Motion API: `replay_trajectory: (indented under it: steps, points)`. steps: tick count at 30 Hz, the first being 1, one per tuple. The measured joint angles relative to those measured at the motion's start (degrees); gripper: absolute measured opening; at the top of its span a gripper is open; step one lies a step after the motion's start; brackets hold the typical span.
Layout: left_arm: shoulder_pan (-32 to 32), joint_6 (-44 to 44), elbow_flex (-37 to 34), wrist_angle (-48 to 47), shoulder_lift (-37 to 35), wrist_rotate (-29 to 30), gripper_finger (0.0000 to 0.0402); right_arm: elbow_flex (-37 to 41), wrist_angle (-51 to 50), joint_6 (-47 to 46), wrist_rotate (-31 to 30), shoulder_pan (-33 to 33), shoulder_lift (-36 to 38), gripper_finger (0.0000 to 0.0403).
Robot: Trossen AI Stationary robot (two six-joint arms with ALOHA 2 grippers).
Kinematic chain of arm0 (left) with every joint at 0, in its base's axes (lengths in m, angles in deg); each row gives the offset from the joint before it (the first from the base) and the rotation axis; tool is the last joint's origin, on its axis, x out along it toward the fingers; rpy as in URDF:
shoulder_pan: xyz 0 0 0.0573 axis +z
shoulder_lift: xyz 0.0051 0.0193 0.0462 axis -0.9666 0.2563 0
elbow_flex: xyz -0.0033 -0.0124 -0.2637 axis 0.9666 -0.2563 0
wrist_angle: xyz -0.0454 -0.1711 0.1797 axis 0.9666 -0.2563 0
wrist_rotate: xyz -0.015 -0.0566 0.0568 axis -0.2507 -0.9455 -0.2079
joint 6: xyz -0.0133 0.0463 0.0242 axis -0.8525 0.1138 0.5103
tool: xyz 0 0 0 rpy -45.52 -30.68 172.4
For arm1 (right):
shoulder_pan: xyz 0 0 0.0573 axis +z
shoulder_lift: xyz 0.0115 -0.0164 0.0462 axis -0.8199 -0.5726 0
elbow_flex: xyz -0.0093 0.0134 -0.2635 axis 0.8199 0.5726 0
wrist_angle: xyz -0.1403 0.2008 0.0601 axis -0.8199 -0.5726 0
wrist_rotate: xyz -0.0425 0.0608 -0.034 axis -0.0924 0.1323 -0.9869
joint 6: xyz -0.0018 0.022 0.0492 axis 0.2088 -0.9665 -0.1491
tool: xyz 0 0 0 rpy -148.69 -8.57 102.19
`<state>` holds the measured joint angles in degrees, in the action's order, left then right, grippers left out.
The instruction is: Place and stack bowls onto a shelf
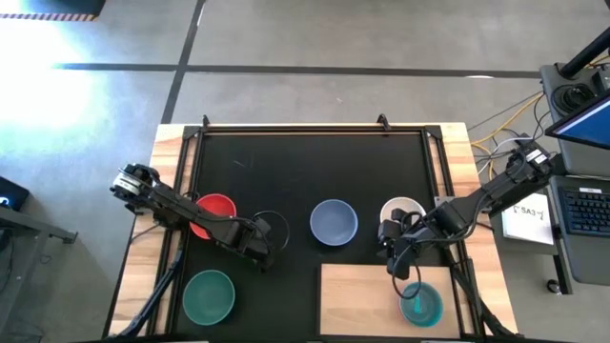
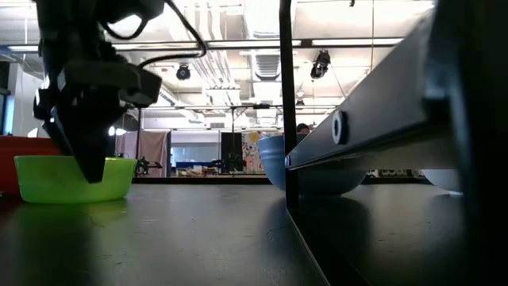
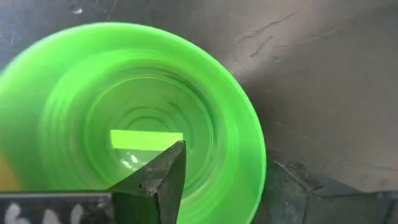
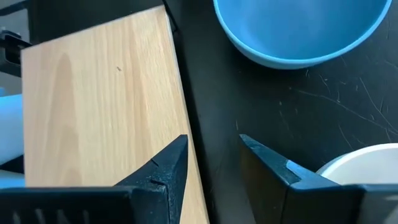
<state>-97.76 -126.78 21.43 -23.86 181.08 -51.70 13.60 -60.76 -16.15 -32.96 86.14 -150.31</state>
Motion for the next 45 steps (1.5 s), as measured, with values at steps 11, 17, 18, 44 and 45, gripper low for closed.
replay_trajectory:
  steps: [11,17,18,44,45]
  points:
    - [0.23,4.29,-1.84,4.38,0.0,0.13,0.0017,-1.73,-0.04,0.19,-0.04,0.0,0.0,0.0104]
    - [0.66,10.6,1.51,5.21,-0.07,0.15,0.0004,-1.73,-0.04,0.52,-0.06,0.0,0.0,0.0085]
    - [0.89,12.03,2.42,5.39,-0.07,0.13,0.0002,-1.73,-0.04,0.55,-0.05,0.0,0.0,0.008]
    - [8.52,65.21,35.66,2.86,-0.07,8.09,0.0,-22.72,-1.54,43.96,1.97,0.02,-0.02,0.0086]
    - [8.53,66.86,36.21,2.82,-0.07,7.4,0.0,-23.38,-1.53,47.07,0.76,0.02,-0.02,0.0086]
